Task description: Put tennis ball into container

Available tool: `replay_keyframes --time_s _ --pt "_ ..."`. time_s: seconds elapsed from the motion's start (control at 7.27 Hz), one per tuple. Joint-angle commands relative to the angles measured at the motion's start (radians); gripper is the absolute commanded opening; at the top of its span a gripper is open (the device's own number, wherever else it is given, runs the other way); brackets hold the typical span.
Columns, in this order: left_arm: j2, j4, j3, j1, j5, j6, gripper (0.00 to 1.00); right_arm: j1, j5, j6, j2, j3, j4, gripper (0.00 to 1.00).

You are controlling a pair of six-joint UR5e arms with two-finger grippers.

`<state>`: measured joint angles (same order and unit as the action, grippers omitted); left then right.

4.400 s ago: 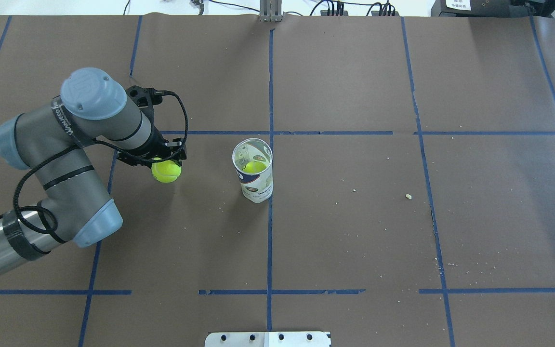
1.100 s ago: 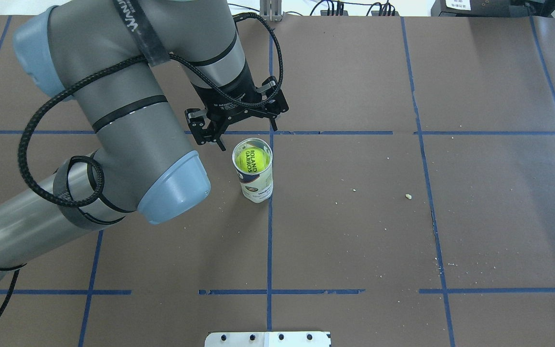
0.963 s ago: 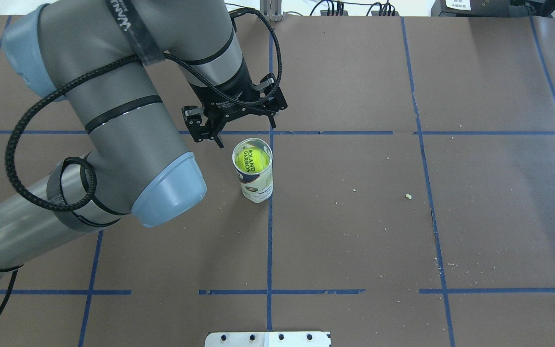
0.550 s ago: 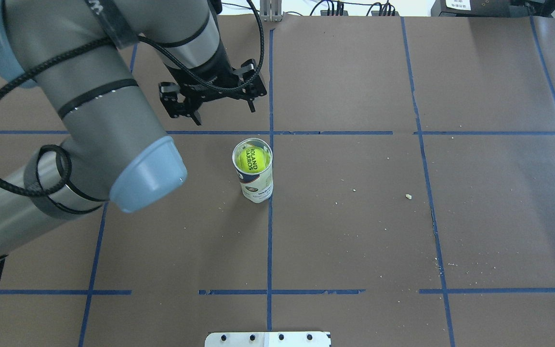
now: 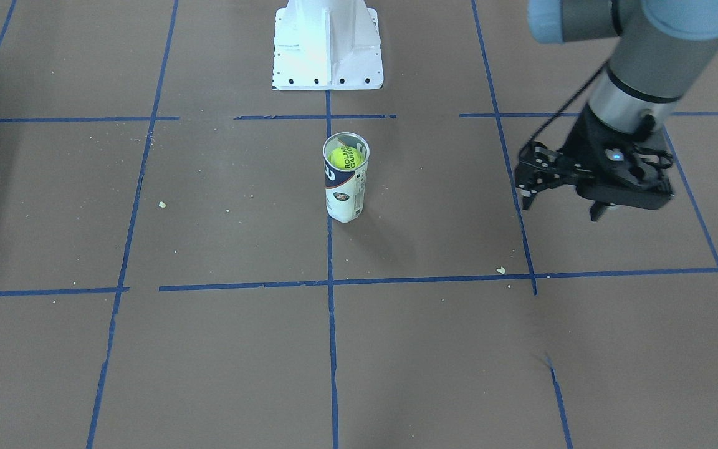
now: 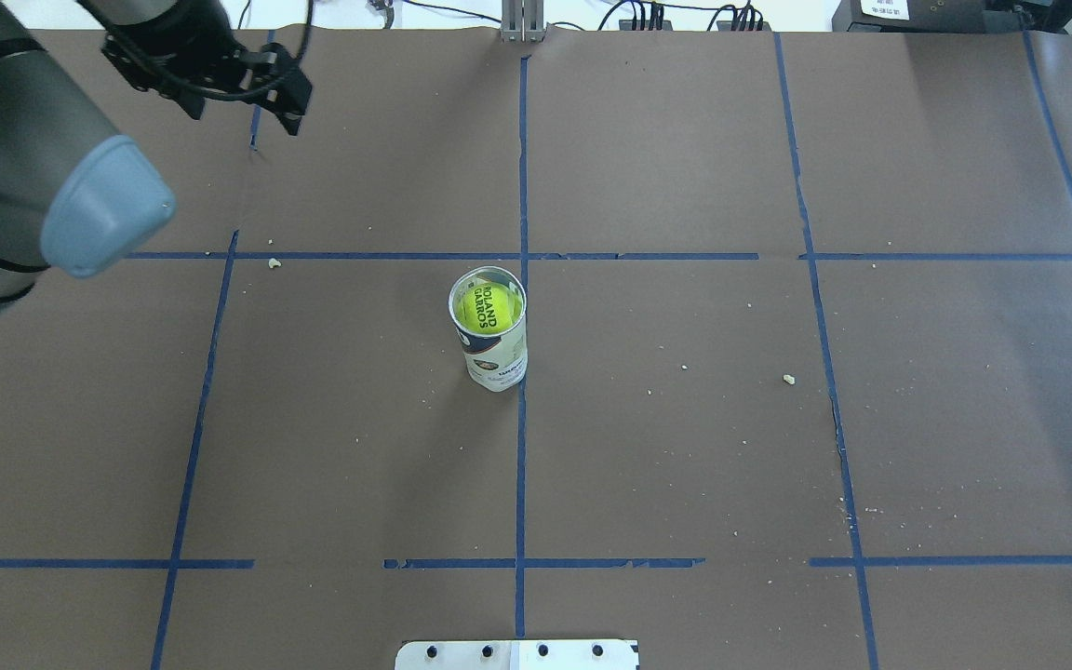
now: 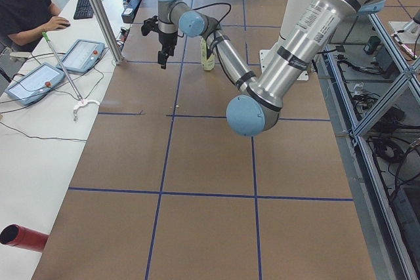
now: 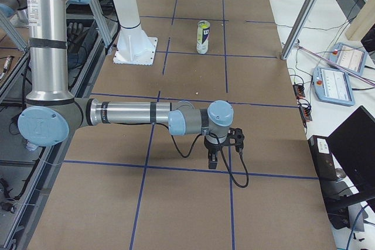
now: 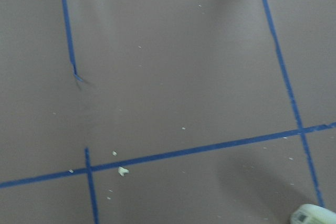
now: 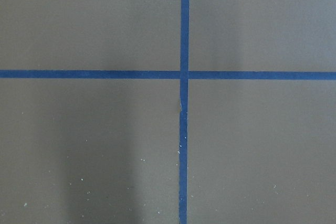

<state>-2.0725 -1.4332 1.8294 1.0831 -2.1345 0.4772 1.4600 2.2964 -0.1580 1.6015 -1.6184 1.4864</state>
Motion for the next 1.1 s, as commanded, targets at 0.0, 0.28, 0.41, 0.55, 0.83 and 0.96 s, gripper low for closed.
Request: replay_keyframes --time_s 0.0,0.28,0.41,0.55,0.83,0.96 --pt "0.241 -0.177 -0.053 0.113 -0.107 -0.129 1.0 0.0 0.0 0.0 0.0 0.0 0.0 1.0" --pt "0.438 -0.223 -0.074 0.299 -0.139 -0.376 1.0 -0.001 0.0 0.0 0.0 0.0 0.0 1.0" --pt "0.478 -0.222 -0.157 0.413 -0.175 -0.505 1.0 0.0 0.0 0.0 0.0 0.0 0.0 1.0" --pt "0.494 -0.214 -0.22 0.513 -0.197 -0.613 1.0 0.0 0.0 0.0 0.0 0.0 0.0 1.0" --pt "0.532 -0.121 -0.24 0.549 -0.189 -0.641 1.0 0.0 0.0 0.0 0.0 0.0 0.0 1.0" --pt "0.56 -0.115 -0.23 0.548 -0.193 -0.641 1.0 0.0 0.0 0.0 0.0 0.0 0.0 1.0"
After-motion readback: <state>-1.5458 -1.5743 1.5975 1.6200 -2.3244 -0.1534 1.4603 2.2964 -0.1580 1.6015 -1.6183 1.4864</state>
